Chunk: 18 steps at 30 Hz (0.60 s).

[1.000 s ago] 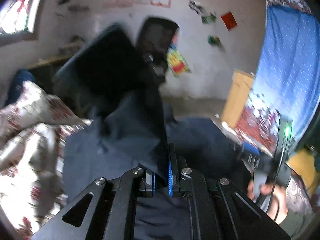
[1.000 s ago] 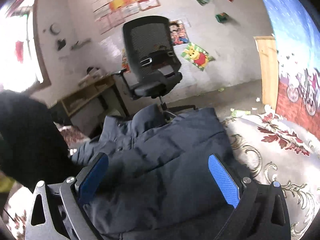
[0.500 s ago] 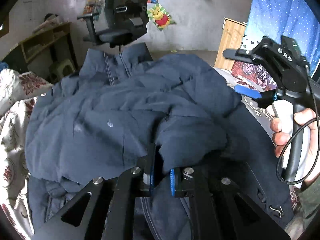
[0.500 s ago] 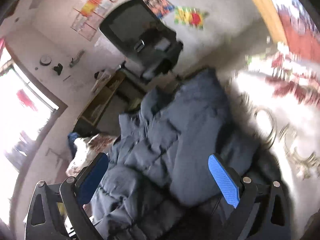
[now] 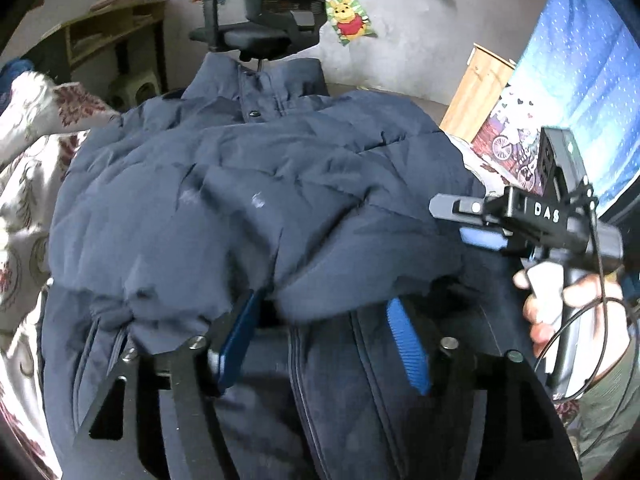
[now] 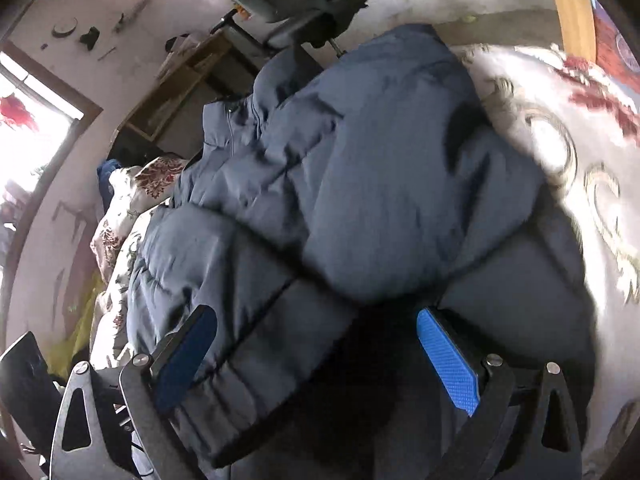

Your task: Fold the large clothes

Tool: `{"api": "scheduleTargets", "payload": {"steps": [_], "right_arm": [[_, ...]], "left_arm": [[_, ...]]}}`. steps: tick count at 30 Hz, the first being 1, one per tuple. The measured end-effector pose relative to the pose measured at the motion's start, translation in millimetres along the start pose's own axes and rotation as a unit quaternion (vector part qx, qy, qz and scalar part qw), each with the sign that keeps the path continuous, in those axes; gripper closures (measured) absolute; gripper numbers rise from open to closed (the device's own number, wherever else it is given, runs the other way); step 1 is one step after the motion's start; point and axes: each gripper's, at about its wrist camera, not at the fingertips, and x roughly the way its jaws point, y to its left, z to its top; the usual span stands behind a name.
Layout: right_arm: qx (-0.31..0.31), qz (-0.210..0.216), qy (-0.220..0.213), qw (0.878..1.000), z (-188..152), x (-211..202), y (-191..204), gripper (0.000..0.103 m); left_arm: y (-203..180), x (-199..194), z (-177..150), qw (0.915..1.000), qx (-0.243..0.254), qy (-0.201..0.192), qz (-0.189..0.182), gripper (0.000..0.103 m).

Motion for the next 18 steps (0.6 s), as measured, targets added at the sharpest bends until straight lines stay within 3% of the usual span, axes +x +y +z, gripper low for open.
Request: {"api": "scheduleTargets", "payload": {"steps": [3,5,6,7,9,10,11,15,18], "right_arm": [[0.006,-0.020,-0.004,1.000,-9,0,1,0.018],[0.009,-0.037,-0.009,0.999,-15,-2,1,0.041],[0.011,-0.030,-0.009,0.999,-18,-3,1,0.051],[0.019,-0.013,0.000,1.000,-21,-1,-1,0.067],[0.029,-0.002,0.008,1.000,-25,3,-1,0.068],[0.026,-0.005,0.005,1.000,-25,2,0,0.078],[0.021,-0.014,-0.001,1.000,-26,0,2,0.095],[0.011,-0.020,-0.079,0.997,-20,-28,7,0.099],[-0.012,-0.066,-0.160,0.985,-15,-61,13,0.101]], "left_arm": [[5,-11,-7,0.9997,-0.022,-0.003,0.006,0.040],[10,-19,-11,0.9991,-0.039,-0.006,0.017,0.040],[12,-22,-13,0.9987,-0.044,-0.008,0.022,0.040],[15,-26,-14,0.9983,-0.049,-0.009,0.029,0.040],[19,-33,-17,0.9968,-0.055,-0.011,0.057,0.040],[23,-36,-18,0.9955,-0.058,-0.010,0.074,0.040],[25,-38,-19,0.9948,-0.062,-0.011,0.080,0.040],[39,-49,-18,0.9909,-0.087,-0.020,0.100,0.040],[48,-51,-14,0.9878,-0.099,-0.024,0.118,0.040]]}}
